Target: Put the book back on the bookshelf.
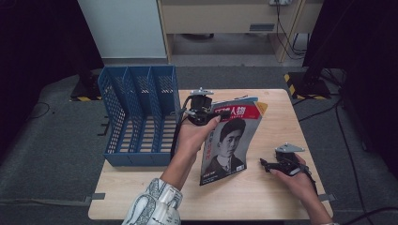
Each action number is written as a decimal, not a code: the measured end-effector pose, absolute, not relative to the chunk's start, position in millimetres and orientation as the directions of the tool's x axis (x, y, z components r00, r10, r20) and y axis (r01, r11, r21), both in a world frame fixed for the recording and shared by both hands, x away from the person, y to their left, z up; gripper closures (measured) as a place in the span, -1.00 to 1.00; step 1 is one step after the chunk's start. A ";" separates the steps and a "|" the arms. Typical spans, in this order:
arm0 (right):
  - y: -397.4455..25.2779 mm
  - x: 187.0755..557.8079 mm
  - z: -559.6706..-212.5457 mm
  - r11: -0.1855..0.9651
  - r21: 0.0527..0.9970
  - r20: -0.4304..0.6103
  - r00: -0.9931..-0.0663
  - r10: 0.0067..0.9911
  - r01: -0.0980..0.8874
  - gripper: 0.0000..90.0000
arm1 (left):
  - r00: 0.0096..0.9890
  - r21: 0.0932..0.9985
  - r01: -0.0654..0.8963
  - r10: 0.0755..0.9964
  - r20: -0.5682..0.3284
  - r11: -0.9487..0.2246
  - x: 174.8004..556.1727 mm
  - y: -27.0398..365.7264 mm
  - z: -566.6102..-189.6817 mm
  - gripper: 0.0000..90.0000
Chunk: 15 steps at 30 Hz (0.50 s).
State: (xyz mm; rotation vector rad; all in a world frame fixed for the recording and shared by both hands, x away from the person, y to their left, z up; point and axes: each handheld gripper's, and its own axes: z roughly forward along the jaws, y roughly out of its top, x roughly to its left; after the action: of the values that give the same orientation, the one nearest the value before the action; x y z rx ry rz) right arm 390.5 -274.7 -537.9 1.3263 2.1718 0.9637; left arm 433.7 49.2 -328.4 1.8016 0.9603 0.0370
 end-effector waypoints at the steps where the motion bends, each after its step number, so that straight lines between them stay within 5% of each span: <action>1: -274.5 390.6 -538.1 0.304 0.741 0.005 -0.458 0.889 0.599 -0.53 | 0.676 0.799 0.587 0.621 -0.396 -0.131 433.3 50.0 -327.8 0.91; 15: -274.3 390.9 -538.1 0.307 0.741 0.003 -0.460 0.888 0.597 -0.53 | 0.671 0.809 0.577 0.631 -0.390 -0.113 426.6 62.1 -316.1 0.90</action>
State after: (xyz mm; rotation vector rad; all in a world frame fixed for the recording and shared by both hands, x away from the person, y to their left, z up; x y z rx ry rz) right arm 390.9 -274.3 -538.1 1.3232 2.1712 0.9648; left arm 426.6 62.1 -316.1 1.7803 0.9670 0.0611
